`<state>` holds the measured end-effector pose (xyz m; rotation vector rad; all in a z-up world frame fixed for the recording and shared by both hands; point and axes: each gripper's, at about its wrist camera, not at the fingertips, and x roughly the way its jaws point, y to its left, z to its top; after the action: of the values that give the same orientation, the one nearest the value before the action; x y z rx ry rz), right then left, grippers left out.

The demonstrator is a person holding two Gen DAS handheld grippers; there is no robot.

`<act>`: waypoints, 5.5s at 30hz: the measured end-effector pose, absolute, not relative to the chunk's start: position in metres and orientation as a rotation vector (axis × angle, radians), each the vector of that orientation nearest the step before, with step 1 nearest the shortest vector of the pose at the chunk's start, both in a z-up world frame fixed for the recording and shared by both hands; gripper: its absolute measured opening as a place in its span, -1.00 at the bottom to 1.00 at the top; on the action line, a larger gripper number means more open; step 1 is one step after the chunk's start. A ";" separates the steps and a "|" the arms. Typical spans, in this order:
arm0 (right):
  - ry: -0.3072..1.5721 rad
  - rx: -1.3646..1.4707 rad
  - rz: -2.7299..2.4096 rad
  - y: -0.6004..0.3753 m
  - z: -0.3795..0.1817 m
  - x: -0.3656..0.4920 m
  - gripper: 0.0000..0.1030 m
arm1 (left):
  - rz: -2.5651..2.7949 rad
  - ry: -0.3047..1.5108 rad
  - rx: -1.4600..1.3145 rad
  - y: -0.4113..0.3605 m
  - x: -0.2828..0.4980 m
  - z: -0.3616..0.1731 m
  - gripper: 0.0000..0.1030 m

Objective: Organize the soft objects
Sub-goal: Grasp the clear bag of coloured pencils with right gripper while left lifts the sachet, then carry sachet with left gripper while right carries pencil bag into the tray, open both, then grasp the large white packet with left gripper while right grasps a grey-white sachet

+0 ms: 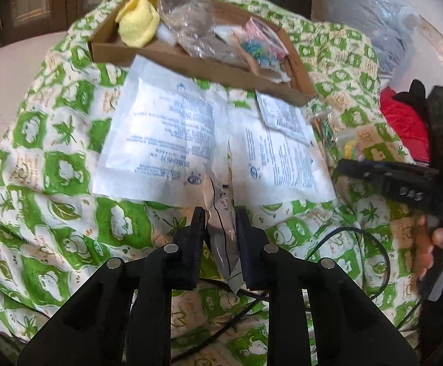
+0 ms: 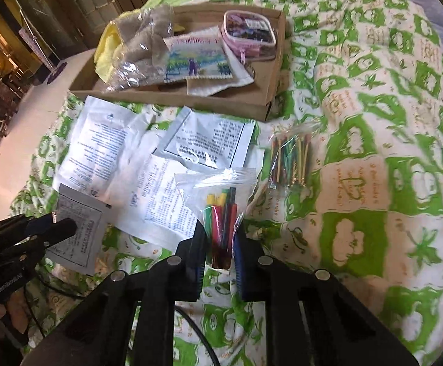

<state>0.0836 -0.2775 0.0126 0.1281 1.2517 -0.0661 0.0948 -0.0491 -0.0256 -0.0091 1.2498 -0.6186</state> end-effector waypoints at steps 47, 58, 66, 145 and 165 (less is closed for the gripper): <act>1.224 0.159 0.007 -0.268 0.006 0.094 -0.71 | -0.605 1.179 -0.032 -0.046 0.122 0.027 -0.70; 1.209 0.142 0.008 -0.271 0.013 0.107 -0.71 | -0.561 1.127 0.004 -0.048 0.155 0.047 -0.70; 1.170 0.145 -0.004 -0.274 0.033 0.130 -0.71 | -0.463 1.024 0.126 -0.065 0.183 0.071 -0.70; 1.052 0.243 -0.071 -0.325 -0.006 0.227 0.02 | -0.435 0.957 0.050 -0.044 0.258 0.030 0.31; 1.023 0.290 -0.030 -0.316 0.008 0.141 0.49 | -0.507 1.097 -0.008 -0.039 0.164 0.004 0.39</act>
<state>0.1409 -0.3157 0.0079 0.2904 1.0227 -0.0298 0.1638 -0.0387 0.0038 -0.0080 1.0975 -0.5066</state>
